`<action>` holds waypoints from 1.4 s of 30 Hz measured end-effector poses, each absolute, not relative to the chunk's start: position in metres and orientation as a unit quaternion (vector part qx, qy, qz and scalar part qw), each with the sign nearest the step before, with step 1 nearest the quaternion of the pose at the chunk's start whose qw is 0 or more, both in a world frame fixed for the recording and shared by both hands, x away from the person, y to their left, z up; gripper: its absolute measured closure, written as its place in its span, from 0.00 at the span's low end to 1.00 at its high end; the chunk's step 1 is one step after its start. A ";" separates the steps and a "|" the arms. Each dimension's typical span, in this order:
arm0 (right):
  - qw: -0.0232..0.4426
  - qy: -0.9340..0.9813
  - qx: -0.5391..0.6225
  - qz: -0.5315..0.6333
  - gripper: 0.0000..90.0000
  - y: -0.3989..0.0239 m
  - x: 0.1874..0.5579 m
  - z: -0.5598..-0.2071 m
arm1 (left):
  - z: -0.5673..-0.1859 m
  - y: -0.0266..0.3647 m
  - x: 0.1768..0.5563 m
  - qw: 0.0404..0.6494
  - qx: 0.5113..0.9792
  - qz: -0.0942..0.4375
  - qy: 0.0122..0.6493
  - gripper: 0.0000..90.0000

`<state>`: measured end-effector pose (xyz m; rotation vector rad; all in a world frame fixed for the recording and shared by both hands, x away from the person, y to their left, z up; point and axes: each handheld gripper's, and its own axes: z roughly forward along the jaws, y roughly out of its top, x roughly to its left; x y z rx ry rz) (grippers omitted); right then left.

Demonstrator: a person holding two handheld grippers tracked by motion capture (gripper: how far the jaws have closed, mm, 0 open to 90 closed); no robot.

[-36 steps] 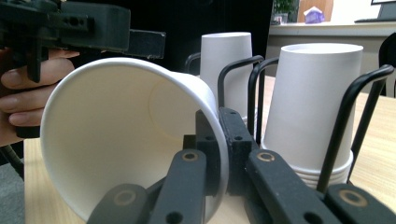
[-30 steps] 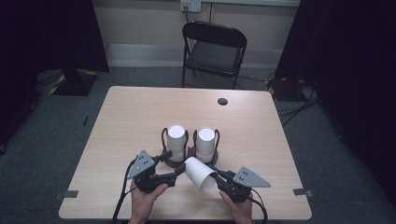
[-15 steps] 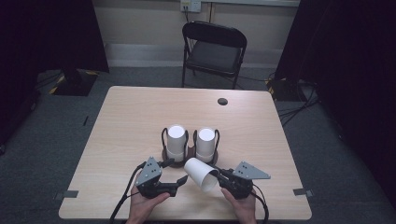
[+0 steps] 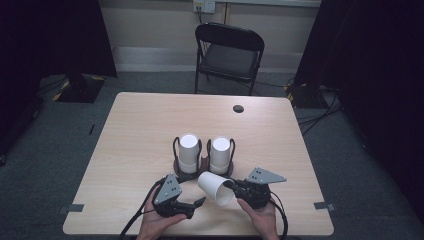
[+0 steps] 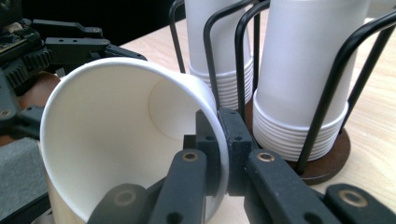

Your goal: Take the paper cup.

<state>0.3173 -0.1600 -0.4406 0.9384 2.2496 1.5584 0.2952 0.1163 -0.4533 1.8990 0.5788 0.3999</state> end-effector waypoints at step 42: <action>0.034 0.828 0.323 0.457 0.98 -0.131 0.341 -0.430 | -0.464 0.084 0.293 0.444 0.841 0.257 0.174 0.15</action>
